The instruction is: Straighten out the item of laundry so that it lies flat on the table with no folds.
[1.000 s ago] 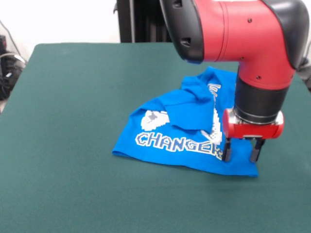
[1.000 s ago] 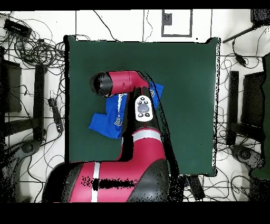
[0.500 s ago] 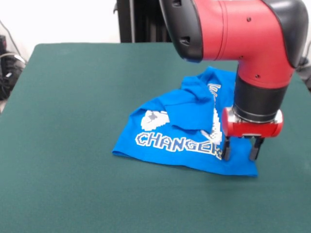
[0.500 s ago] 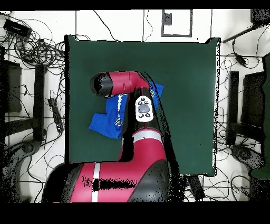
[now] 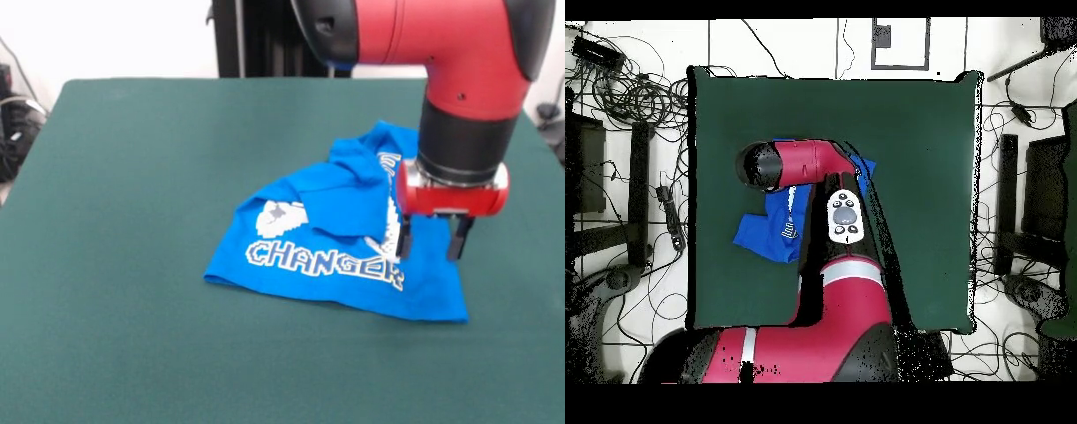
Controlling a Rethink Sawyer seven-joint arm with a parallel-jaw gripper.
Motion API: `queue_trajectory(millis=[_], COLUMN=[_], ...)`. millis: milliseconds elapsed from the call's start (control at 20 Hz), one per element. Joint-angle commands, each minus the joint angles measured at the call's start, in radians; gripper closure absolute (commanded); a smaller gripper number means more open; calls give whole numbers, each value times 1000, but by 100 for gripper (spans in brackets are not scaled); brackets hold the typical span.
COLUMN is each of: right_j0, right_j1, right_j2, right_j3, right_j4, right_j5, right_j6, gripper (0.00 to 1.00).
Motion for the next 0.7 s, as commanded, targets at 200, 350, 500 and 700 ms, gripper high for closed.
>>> queue_trajectory(millis=[200,350,500,700], right_j0=[-6,-9,-10,-20], right_j1=[-64,-62,-62,-48], right_j2=[63,64,62,56], right_j3=[147,146,146,137], right_j4=[38,35,30,13], right_j5=[69,67,67,61], right_j6=[89,86,83,65], gripper=[0,0,0,0])
